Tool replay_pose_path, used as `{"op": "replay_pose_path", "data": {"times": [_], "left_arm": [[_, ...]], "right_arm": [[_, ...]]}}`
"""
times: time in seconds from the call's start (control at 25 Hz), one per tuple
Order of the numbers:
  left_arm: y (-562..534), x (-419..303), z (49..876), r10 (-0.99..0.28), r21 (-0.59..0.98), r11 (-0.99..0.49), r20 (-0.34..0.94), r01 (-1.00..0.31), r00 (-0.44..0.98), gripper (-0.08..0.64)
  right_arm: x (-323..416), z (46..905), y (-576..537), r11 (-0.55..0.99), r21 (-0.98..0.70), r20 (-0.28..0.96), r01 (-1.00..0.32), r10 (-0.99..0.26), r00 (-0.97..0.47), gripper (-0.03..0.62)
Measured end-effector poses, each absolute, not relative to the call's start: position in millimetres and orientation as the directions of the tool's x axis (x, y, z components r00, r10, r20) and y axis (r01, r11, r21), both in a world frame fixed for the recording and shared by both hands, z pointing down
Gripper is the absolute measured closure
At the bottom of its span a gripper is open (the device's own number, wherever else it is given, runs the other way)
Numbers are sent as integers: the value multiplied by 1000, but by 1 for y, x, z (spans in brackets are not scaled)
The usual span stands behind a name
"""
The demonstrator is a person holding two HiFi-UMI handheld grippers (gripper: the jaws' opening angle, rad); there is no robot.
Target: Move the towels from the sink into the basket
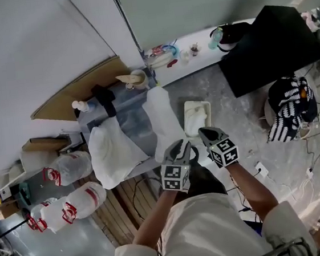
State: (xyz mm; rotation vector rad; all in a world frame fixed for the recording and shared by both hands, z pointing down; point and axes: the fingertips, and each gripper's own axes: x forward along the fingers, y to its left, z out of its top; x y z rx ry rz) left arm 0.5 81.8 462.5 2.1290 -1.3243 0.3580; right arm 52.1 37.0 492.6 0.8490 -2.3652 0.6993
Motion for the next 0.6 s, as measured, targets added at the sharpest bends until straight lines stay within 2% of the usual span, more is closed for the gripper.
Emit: {"op": "replay_pose_path", "data": {"times": [0.6], "left_arm": [[118, -113, 408, -821, 296, -227, 454, -928, 346, 545]], "right_arm": [[-14, 450, 70, 765, -258, 600, -591, -352, -718, 589]]}}
